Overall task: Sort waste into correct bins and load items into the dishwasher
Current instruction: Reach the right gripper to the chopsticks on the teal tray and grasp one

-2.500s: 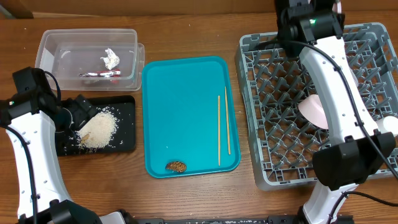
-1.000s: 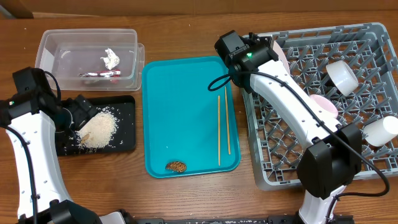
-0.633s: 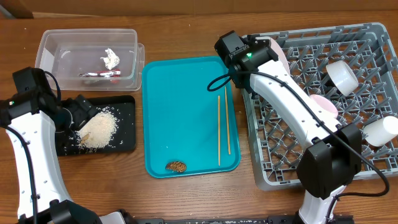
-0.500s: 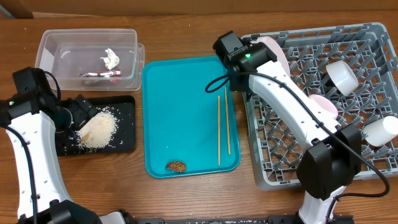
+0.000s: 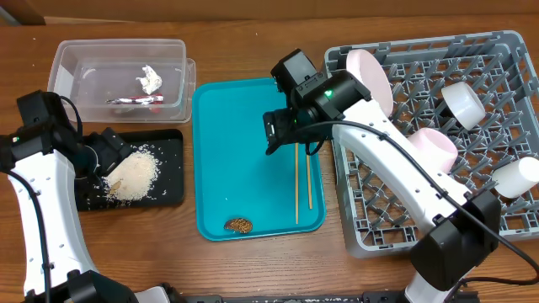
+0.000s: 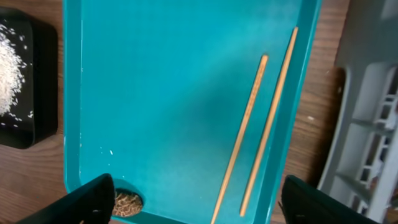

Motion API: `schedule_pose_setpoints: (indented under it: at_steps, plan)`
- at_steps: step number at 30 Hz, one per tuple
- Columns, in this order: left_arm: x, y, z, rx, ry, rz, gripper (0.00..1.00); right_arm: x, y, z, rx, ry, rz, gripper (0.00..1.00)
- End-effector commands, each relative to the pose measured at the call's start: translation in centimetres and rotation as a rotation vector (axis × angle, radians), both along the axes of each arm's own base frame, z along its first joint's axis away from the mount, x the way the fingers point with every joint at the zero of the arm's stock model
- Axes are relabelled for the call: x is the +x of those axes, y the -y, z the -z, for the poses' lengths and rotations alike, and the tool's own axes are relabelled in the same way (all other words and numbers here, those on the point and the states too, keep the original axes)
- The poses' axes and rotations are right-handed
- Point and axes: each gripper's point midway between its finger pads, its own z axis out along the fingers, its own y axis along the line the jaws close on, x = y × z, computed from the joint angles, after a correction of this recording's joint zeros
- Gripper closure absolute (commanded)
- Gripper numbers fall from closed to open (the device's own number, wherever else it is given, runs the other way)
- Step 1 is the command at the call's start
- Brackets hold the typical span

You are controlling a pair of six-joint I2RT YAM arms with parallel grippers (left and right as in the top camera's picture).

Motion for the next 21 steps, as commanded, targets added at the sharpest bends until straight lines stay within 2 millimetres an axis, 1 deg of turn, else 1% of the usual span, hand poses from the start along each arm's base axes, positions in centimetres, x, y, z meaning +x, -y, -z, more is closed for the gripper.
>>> schedule_pose_setpoints:
  at_steps: [1,5,12,16,21]
  plan:
    - [0.0,0.2,0.4,-0.013,-0.009,-0.014,0.0,-1.1,0.3,2.2,0.001,-0.073,0.007,0.1]
    - [0.0,0.2,0.4,-0.016,-0.007,-0.013,0.0,-2.7,0.3,5.2,0.011,-0.139,-0.006,0.07]
    - [0.2,0.6,0.3,-0.036,0.002,-0.007,0.0,-4.1,0.6,9.8,0.001,-0.164,-0.016,0.07]
    - [0.2,0.6,0.3,-0.036,0.002,-0.007,0.0,-4.6,1.0,11.1,-0.008,-0.176,-0.015,0.09]
    - [0.3,0.5,0.3,-0.033,0.008,-0.007,0.0,-4.9,0.8,11.9,-0.019,-0.193,-0.02,0.11]
